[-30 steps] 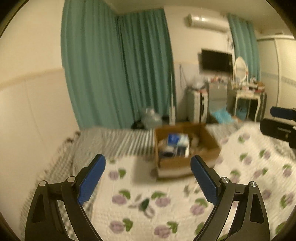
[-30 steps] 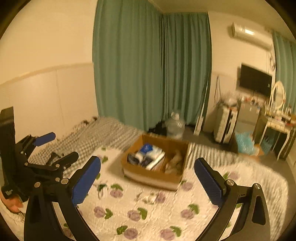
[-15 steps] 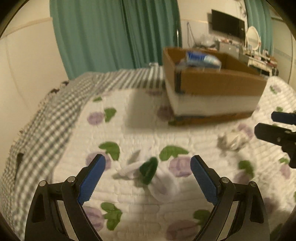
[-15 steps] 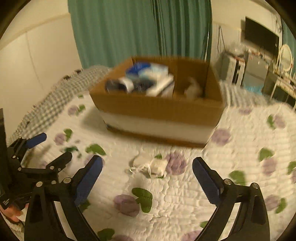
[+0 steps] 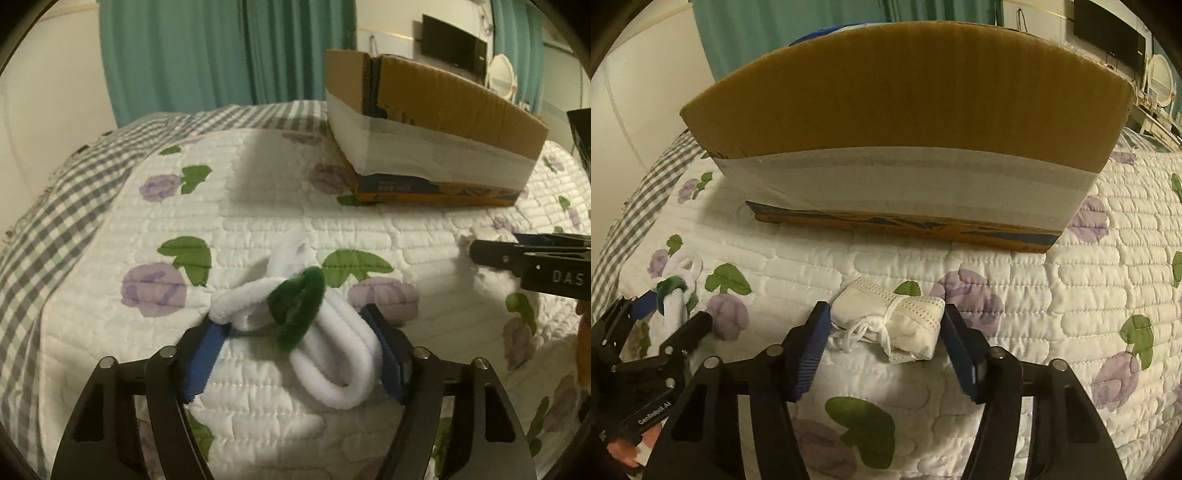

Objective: Organize soft objects
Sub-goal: 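Grasp the white pipe-cleaner bundle with the left tool while the right grasps the white mask, then carry the bundle and mask over the box and release them inside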

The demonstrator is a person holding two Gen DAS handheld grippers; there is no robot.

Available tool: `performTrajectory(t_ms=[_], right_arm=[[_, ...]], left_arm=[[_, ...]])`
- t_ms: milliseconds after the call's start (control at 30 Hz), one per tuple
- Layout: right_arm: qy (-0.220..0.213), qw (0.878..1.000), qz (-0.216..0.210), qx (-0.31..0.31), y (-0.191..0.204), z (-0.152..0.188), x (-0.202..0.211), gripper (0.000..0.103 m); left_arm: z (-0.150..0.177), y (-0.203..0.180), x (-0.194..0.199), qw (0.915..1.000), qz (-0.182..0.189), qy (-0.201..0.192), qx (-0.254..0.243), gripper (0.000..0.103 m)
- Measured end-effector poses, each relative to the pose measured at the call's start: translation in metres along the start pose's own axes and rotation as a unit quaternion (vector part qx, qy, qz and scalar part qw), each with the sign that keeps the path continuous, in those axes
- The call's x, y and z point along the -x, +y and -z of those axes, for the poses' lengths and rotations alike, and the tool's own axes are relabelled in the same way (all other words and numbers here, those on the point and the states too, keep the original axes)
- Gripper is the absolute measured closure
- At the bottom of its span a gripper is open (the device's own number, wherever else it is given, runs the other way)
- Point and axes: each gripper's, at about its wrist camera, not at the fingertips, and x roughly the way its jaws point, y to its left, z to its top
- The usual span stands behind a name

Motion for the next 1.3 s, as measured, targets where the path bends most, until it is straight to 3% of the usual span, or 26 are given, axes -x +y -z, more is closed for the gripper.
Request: performTrajectory(t_ms=[67, 100, 167, 367, 833, 1300], right_arm=[[-0.001, 1.0, 0.003, 0.006, 0.0, 0.002, 0.001, 0.045], [0.001, 1.0, 0.005, 0.013, 0.002, 0.003, 0.001, 0.046], [0.001, 1.0, 0.002, 0.023, 0.007, 0.007, 0.002, 0.047], [-0.009, 1.0, -0.013, 0.024, 0.008, 0.021, 0.026, 0.049], [-0.048, 0.998, -0.033, 0.027, 0.015, 0.045, 0.105, 0.049], [-0.159, 0.985, -0.022, 0.056, 0.009, 0.007, 0.25, 0.049]], left_arm=[[0.0, -0.002, 0.001, 1.0, 0.004, 0.001, -0.007, 0.041], [0.002, -0.003, 0.003, 0.9999, 0.005, 0.0, -0.011, 0.054], [0.002, -0.004, 0.004, 0.9998, 0.006, 0.0, -0.019, 0.066], [0.004, -0.003, 0.014, 0.9997, 0.018, 0.005, -0.014, 0.08], [-0.007, -0.018, 0.077, 0.9983, 0.045, -0.029, -0.02, 0.086], [-0.077, -0.072, 0.198, 0.9868, 0.054, -0.141, -0.057, 0.086]])
